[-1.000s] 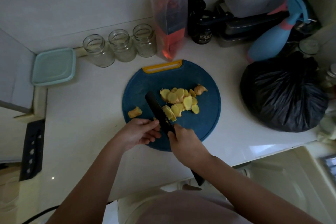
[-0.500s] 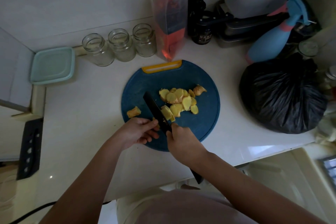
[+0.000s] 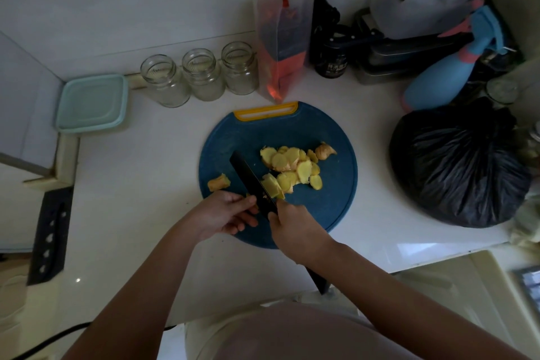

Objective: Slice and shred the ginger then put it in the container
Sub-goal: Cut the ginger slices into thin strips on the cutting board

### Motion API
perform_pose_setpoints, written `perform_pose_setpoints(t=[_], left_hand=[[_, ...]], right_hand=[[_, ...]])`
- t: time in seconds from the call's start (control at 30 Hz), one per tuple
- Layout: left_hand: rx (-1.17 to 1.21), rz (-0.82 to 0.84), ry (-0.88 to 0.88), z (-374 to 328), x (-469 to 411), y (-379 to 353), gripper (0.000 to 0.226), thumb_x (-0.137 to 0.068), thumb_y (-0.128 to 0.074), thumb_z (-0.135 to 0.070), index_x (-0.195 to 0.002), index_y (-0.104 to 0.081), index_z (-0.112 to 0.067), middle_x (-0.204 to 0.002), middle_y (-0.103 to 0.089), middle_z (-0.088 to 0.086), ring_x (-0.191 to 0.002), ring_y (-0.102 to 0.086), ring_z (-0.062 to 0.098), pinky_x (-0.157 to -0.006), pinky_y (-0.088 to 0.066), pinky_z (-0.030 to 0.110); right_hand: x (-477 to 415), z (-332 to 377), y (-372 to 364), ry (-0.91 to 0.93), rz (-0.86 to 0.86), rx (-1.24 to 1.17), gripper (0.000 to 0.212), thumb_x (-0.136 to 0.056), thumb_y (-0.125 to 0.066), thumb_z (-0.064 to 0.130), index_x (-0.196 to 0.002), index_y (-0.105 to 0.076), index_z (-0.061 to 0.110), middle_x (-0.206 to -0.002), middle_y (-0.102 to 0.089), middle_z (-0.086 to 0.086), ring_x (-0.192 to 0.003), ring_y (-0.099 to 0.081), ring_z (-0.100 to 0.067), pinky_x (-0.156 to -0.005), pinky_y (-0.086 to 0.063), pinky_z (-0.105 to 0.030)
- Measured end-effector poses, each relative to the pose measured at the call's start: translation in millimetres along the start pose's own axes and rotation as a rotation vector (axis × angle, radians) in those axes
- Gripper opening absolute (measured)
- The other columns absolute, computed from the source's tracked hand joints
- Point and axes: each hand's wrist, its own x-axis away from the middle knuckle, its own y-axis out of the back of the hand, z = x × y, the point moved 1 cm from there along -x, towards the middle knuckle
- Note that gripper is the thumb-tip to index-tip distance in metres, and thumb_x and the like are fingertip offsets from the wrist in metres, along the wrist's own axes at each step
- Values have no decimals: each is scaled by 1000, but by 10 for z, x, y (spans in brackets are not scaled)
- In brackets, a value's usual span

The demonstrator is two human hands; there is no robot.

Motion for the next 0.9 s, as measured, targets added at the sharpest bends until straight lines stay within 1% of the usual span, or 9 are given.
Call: perform_pose_setpoints(t=[0.1,0.2,0.27,0.37,0.47,0.63,0.77,0.83,0.9], left_hand=[[7,14,8,-6,-12,17,30,-93,-57,-33,-89,-66,-4,-67,-69,6,-47,-53,8,-44,-42,18],[-7,27,18,-10,-34,44,30,-93,-57,-33,-89,-66,-5,-64,-67,4,-47,-52,8,-44,-42,17],[-10,32,19,-13,-51,53,29,-93,-57,-32,-88,-67,-5,-60,-65,2,-46,-51,8,-44,-42,17],[-7,35,24,-18,-64,59,28,-93,-57,-31,-87,-67,-5,-57,-62,0,-44,-50,7,-43,-41,17],[-6,45,29,-18,-60,70,27,-93,-57,-30,-87,-67,-6,-55,-61,-1,-44,-50,7,-43,-41,16],[-19,34,30,-23,-68,87,27,-93,-57,-29,-85,-67,-5,-52,-57,-3,-44,-48,6,-43,-41,17],[-21,30,31,-9,-74,93,27,-93,-58,-30,-84,-68,-6,-51,-56,-3,-44,-48,7,-44,-41,17],[-21,31,37,-13,-79,99,27,-93,-58,-30,-83,-67,-6,-51,-56,-3,-44,-48,7,-44,-41,17],[-22,30,45,-14,-82,99,27,-93,-58,-30,-82,-67,-7,-51,-56,-3,-44,-48,6,-44,-42,17]], right_hand=[[-13,-6,-5,-17,20,-43,29,-102,-39,18,-73,-35,15,-63,-43,-3,-49,-40,-12,-42,-29,-21],[-29,-8,-6,0,18,-16,35,-102,-39,17,-69,-31,19,-62,-42,-2,-49,-38,-12,-43,-27,-21],[-50,-14,-4,2,31,-29,35,-102,-39,17,-68,-31,18,-62,-43,-3,-48,-38,-12,-43,-28,-22],[-68,-27,-3,-14,48,-60,29,-102,-39,17,-74,-37,13,-63,-46,-5,-49,-41,-14,-42,-32,-23],[-68,-34,-10,-8,57,-84,23,-102,-39,16,-81,-41,7,-62,-45,-5,-47,-40,-14,-40,-30,-21],[-85,-53,-30,7,49,-73,25,-102,-41,15,-77,-38,9,-61,-43,-4,-47,-37,-13,-43,-29,-21],[-78,-43,-40,5,60,-69,28,-102,-40,17,-75,-35,15,-62,-44,-3,-47,-38,-11,-42,-28,-19],[-91,-36,-53,-7,73,-79,25,-103,-39,17,-78,-38,13,-64,-45,-3,-49,-39,-11,-43,-30,-20],[-114,-30,-76,-32,86,-93,21,-103,-39,18,-85,-42,8,-66,-46,-3,-51,-42,-12,-45,-33,-22]])
